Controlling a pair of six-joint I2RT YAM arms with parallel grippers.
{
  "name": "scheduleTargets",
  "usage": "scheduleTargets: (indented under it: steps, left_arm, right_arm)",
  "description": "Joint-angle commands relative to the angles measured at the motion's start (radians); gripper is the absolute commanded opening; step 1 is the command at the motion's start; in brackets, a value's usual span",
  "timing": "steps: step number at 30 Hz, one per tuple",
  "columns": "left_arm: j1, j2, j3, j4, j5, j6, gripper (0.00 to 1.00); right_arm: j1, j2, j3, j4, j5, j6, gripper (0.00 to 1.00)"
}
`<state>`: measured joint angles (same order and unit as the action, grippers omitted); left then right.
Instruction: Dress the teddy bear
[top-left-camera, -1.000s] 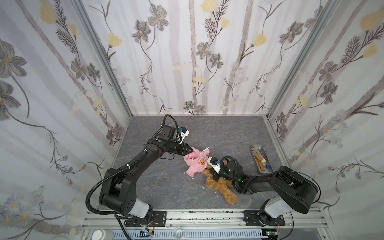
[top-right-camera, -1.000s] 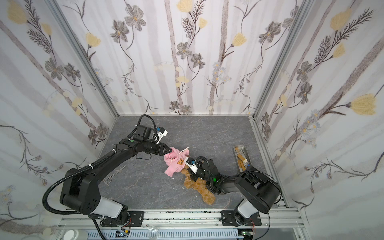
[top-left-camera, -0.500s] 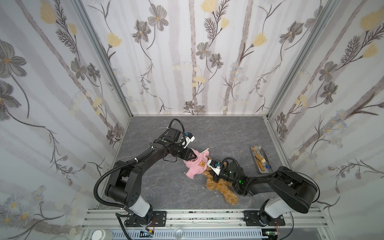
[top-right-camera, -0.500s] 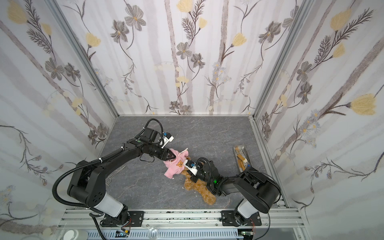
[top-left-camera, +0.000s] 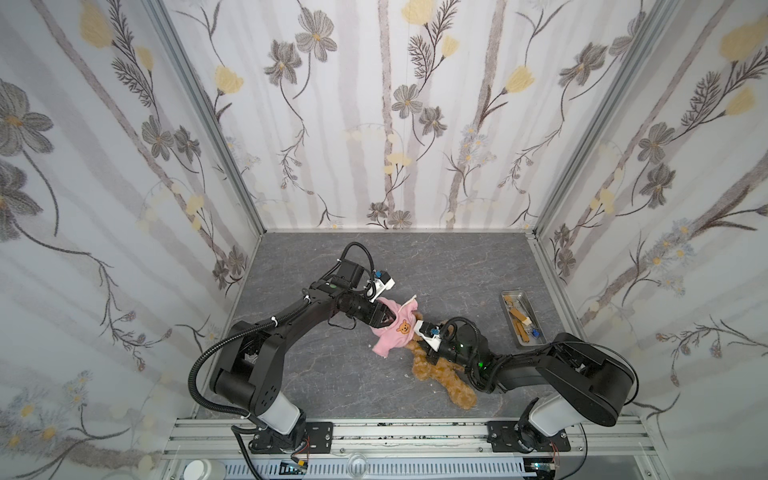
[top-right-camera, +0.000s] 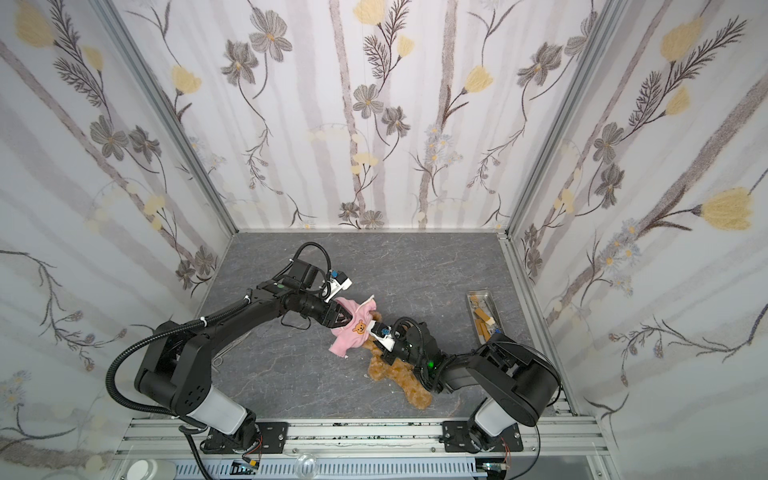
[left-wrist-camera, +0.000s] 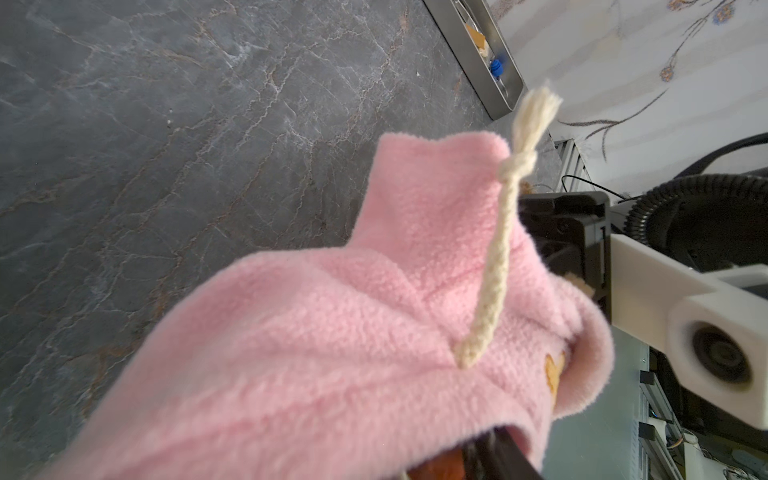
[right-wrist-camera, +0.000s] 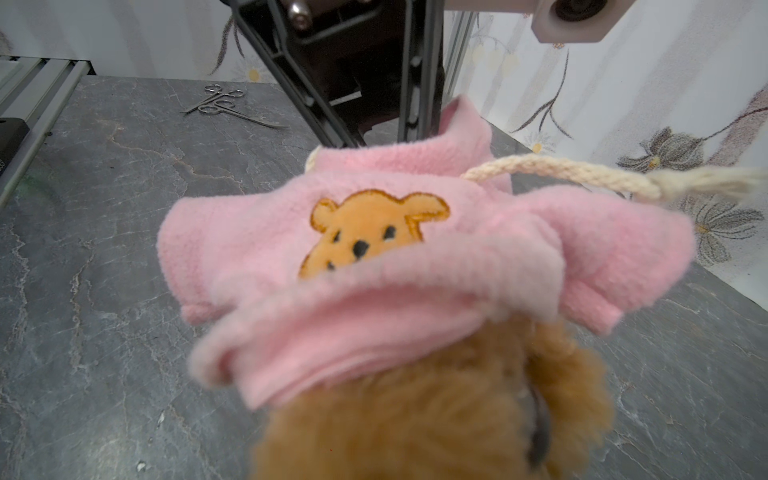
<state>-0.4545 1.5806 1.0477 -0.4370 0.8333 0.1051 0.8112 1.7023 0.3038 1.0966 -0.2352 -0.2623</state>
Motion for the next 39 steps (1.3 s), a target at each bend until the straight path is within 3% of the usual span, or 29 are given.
scheduleTargets:
  steps: [1, 15, 29, 39]
  left_arm:
    - [-0.005, -0.001, 0.011, 0.004, 0.055, 0.012, 0.52]
    - [-0.056, 0.049, 0.026, 0.032, 0.106, -0.019, 0.61]
    - [-0.098, 0.059, -0.026, 0.032, 0.121, -0.039, 0.63]
    - [-0.101, 0.054, -0.008, 0.073, 0.135, -0.098, 0.33]
  right_arm:
    - [0.002, 0.005, 0.0, 0.073, 0.006, -0.025, 0.05]
    - [0.049, 0.026, 0.008, 0.122, 0.012, -0.086, 0.06]
    - [0.05, 0.021, 0.034, 0.134, 0.045, -0.122, 0.05]
    - [0.05, 0.056, 0.04, 0.177, 0.065, -0.076, 0.08]
